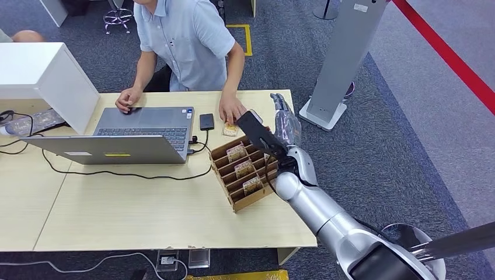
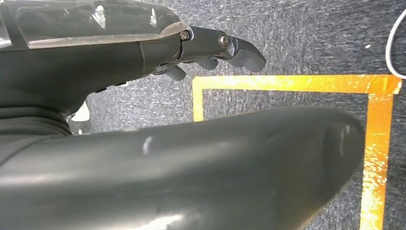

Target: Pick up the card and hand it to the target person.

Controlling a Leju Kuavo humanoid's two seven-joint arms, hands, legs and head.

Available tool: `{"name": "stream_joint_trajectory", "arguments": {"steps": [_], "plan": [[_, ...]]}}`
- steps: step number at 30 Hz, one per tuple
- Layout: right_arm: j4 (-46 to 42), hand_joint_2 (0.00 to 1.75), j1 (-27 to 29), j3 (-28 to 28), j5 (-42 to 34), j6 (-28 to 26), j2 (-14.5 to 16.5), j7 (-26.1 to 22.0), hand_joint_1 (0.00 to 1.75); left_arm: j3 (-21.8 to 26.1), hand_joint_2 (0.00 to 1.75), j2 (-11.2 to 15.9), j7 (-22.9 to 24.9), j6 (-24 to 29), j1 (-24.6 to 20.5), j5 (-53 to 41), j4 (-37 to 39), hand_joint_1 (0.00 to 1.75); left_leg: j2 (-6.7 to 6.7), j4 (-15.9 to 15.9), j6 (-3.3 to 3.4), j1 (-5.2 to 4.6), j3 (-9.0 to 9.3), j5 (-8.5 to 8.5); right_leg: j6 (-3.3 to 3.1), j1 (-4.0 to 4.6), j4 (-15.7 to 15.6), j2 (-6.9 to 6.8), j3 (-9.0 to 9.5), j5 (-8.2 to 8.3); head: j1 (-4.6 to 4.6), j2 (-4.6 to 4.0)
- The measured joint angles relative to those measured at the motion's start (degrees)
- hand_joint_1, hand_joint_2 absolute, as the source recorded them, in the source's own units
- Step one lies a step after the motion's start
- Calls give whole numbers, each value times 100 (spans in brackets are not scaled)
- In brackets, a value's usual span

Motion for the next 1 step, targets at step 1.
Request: {"name": "stream_joint_trajectory", "arguments": {"steps": [1], "plan": [[-63, 175, 29, -13, 1, -19, -31, 20, 0, 0, 0, 0, -3, 3, 7, 13, 0, 0, 0, 0, 0, 0, 0, 0, 0, 0, 0, 0, 0, 0, 0, 0]]}}
